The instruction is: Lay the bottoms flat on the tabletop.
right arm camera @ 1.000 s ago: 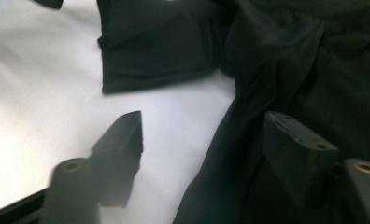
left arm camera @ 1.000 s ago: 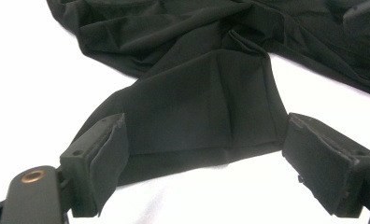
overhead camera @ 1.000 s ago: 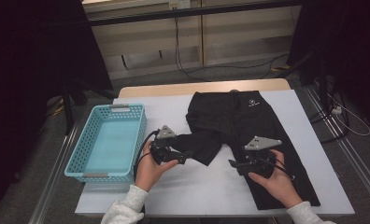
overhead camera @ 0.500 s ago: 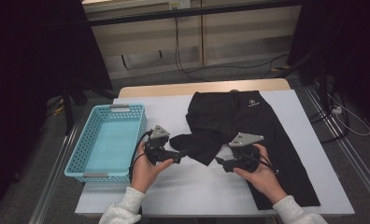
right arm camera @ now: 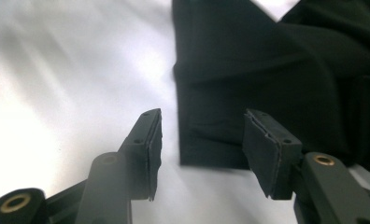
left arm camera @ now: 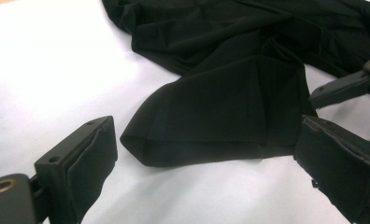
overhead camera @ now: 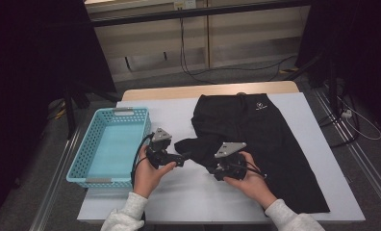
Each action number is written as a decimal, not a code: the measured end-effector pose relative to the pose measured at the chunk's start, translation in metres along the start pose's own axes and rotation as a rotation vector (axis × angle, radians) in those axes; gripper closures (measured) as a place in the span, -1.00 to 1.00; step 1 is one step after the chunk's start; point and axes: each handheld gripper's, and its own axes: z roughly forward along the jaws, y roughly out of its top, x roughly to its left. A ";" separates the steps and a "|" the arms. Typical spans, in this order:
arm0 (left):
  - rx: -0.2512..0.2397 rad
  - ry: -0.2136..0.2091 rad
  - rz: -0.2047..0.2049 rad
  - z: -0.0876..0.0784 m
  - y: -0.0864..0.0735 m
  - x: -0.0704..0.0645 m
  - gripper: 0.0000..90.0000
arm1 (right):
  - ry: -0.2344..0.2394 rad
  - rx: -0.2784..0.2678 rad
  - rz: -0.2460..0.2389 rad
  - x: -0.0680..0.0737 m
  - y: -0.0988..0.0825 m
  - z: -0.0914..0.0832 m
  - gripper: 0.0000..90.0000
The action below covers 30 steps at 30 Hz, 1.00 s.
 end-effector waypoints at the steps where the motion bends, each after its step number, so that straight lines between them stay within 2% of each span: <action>1: -0.005 -0.003 -0.006 0.000 -0.001 0.000 -0.86 | -0.002 0.021 -0.010 0.001 0.000 0.003 0.13; 2: -0.001 0.000 0.004 0.000 -0.001 0.000 -0.86 | -0.013 0.038 -0.011 0.002 0.000 0.006 0.14; 3: -0.001 -0.001 0.001 -0.001 -0.001 0.001 -0.86 | -0.011 0.033 0.001 0.001 0.000 0.007 0.20; 5: -0.004 0.001 -0.001 -0.003 -0.001 0.002 -0.86 | -0.020 0.038 0.001 0.000 0.001 0.007 0.43; 6: -0.004 0.001 -0.001 -0.003 -0.001 0.002 -0.86 | -0.020 0.038 0.001 0.000 0.001 0.007 0.43; 7: -0.009 -0.004 -0.007 -0.004 0.000 0.002 -0.85 | -0.016 0.038 -0.008 0.001 0.001 0.007 0.63; 9: -0.012 -0.005 -0.003 -0.004 0.001 0.002 -0.85 | -0.015 0.044 -0.008 0.001 0.002 0.006 0.90; 10: -0.012 -0.007 -0.003 -0.004 0.001 0.002 -0.85 | -0.015 0.048 -0.016 0.001 0.001 0.006 0.95; 12: -0.010 -0.008 -0.001 -0.004 0.001 0.003 -0.85 | 0.002 0.050 -0.001 -0.001 0.001 0.004 0.98; 15: -0.021 -0.004 -0.014 -0.005 0.002 0.005 -0.84 | 0.008 0.051 -0.005 0.000 -0.003 -0.002 0.99; 18: -0.021 -0.006 -0.003 -0.005 0.001 0.005 -0.83 | 0.026 0.059 -0.003 0.002 -0.009 -0.011 0.99; 23: -0.027 -0.011 -0.012 -0.006 0.001 0.006 -0.82 | 0.056 0.068 0.003 0.000 -0.020 -0.023 0.99; 30: -0.007 -0.015 -0.021 -0.001 -0.004 0.008 -0.77 | 0.054 0.064 0.022 -0.005 -0.024 -0.035 0.99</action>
